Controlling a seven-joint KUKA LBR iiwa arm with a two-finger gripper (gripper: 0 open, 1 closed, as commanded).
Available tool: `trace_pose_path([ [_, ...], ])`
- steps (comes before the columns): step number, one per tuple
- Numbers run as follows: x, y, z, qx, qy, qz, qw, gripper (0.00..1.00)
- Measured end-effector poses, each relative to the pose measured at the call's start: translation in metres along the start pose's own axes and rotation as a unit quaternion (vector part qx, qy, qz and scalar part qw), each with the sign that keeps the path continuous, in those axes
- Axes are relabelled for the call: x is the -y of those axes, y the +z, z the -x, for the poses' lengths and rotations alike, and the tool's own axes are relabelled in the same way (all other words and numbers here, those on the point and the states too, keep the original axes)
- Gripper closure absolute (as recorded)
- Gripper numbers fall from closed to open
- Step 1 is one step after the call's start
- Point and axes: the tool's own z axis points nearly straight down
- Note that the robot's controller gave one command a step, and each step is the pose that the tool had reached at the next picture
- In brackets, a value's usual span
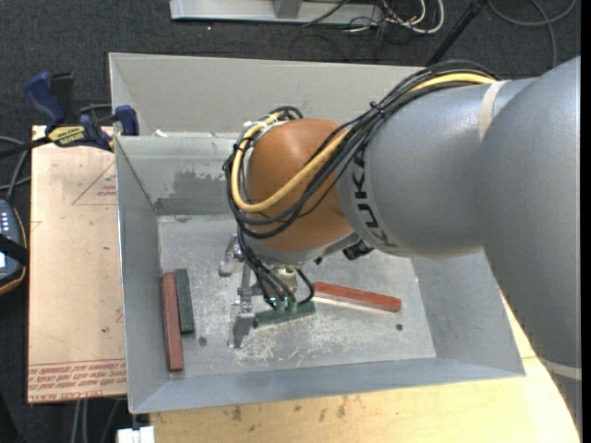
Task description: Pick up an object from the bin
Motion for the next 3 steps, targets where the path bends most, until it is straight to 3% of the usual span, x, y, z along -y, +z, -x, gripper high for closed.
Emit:
trace_pose_path([
  [1,0.001,-0.003,0.002,0.0032,0.002,0.001,1.0,0.0],
  [2,0.038,0.036,-0.006,0.0063,-0.035,0.002,0.9994,0.0],
  [3,0.066,0.06,0.0,0.0027,0.007,0.0,1.0,0.0],
])
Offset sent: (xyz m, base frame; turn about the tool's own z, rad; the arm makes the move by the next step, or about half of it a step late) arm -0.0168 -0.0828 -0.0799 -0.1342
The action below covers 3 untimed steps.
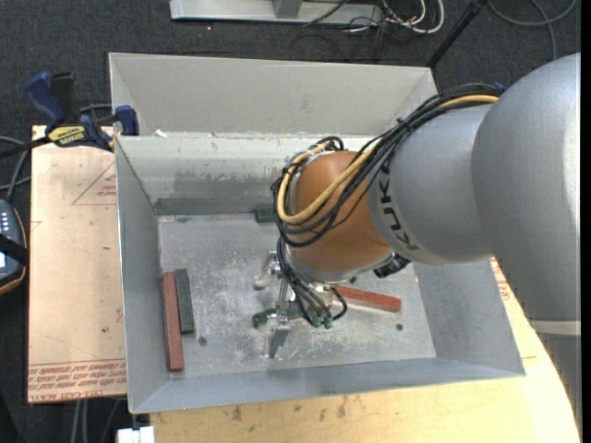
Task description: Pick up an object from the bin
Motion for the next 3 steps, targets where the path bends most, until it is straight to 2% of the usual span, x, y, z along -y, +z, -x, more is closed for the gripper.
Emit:
trace_pose_path([
  [1,0.029,0.023,0.032,0.0098,-0.147,0.004,0.989,1.0],
  [2,0.03,0.023,0.032,0.0098,-0.147,0.004,0.989,1.0],
  [3,0.033,-0.157,0.024,0.0066,-0.126,0.0,0.992,1.0],
])
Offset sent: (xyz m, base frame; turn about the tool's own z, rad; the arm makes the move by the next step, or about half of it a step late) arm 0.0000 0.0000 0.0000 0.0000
